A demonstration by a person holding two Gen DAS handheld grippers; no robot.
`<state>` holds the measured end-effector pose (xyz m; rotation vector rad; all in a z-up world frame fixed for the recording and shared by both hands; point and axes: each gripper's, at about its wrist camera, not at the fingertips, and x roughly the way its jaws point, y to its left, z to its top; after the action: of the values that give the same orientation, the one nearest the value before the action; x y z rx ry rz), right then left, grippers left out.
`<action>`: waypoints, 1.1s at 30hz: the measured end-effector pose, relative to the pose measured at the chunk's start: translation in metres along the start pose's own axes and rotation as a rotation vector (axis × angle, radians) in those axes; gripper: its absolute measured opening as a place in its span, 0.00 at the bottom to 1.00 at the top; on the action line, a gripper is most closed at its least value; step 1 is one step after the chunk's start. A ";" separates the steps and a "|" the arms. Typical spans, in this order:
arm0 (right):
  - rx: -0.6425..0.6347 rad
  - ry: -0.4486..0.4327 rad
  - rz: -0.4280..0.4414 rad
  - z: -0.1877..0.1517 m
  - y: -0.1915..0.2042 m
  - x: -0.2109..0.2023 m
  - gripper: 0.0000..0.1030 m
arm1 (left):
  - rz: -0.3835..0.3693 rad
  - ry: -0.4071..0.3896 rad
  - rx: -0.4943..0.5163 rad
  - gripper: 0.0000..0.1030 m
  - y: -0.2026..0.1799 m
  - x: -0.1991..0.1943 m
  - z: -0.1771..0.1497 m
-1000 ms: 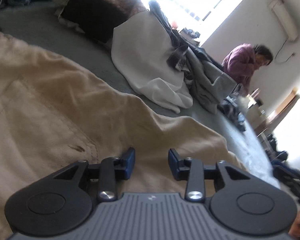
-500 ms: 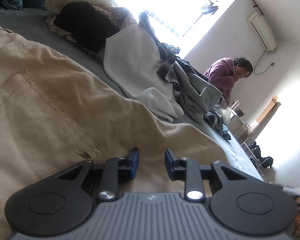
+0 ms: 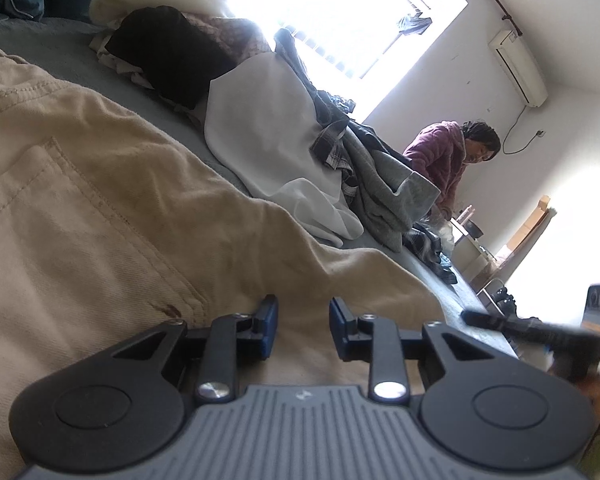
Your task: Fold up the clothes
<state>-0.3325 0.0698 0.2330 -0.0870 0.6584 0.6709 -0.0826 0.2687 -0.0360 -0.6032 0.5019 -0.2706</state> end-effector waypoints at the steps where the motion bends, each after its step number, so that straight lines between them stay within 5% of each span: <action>1: 0.040 -0.021 0.033 0.005 -0.009 -0.009 0.17 | -0.001 -0.002 0.001 0.29 0.000 0.000 0.000; 6: -0.092 0.039 0.051 0.029 -0.022 0.017 0.18 | -0.004 -0.006 0.001 0.29 0.000 0.000 0.000; 11: -0.218 0.197 0.255 0.041 -0.021 0.068 0.19 | -0.009 -0.006 -0.004 0.29 0.001 0.000 0.000; 14: -0.336 0.218 0.310 0.046 -0.008 0.071 0.21 | -0.013 -0.008 -0.005 0.30 0.001 0.001 0.000; 21: -0.339 0.234 0.493 0.070 -0.009 0.081 0.45 | -0.020 -0.010 -0.009 0.30 0.002 0.000 0.000; 24: -0.363 0.251 0.523 0.072 -0.001 0.096 0.45 | -0.021 -0.011 -0.009 0.30 0.002 0.000 -0.001; 27: -0.363 0.282 0.576 0.068 0.008 0.114 0.36 | -0.024 -0.013 -0.012 0.30 0.003 0.000 -0.001; 31: -0.400 0.211 0.497 0.067 0.016 0.114 0.14 | -0.030 -0.016 -0.016 0.30 0.004 0.000 0.000; 33: -0.385 0.157 0.436 0.070 0.013 0.108 0.14 | -0.033 -0.017 -0.017 0.31 0.004 0.000 -0.001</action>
<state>-0.2391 0.1591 0.2263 -0.3624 0.6983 1.2169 -0.0824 0.2713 -0.0386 -0.6300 0.4789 -0.2927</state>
